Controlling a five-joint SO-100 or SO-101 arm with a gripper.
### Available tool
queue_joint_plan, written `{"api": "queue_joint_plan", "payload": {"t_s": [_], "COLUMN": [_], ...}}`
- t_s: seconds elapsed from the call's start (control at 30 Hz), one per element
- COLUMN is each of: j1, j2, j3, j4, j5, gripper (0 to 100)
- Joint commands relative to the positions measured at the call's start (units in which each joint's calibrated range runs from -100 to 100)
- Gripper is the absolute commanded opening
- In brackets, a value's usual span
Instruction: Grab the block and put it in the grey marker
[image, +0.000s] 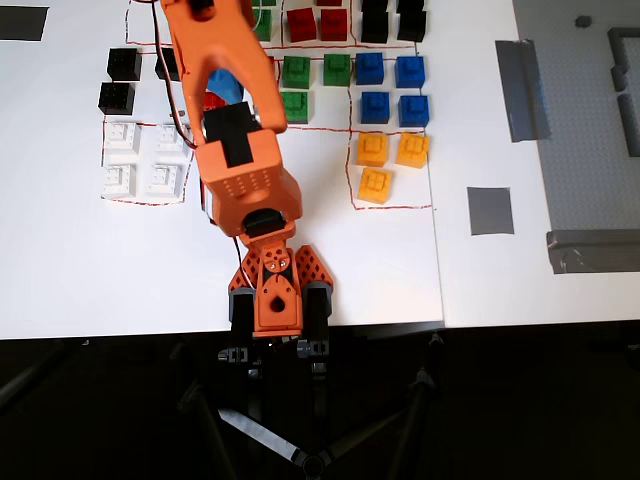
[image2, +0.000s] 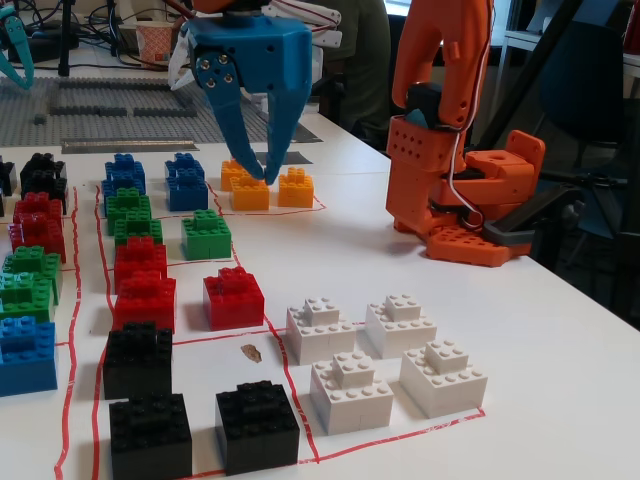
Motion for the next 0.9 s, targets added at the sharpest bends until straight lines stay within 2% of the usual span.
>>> {"api": "queue_joint_plan", "payload": {"t_s": [0.0, 0.43, 0.57, 0.73, 0.87], "j1": [-2.58, -12.39, -12.23, -13.23, -13.39], "j2": [-2.0, -1.31, -1.31, -0.45, 0.94], "j3": [-5.81, -4.99, -4.26, -3.81, -3.81], "j4": [0.1, -5.2, -6.59, -7.16, -7.32], "j5": [-1.95, -4.93, -5.42, -4.69, -4.59], "gripper": [0, 0, 13, 19, 20]}}
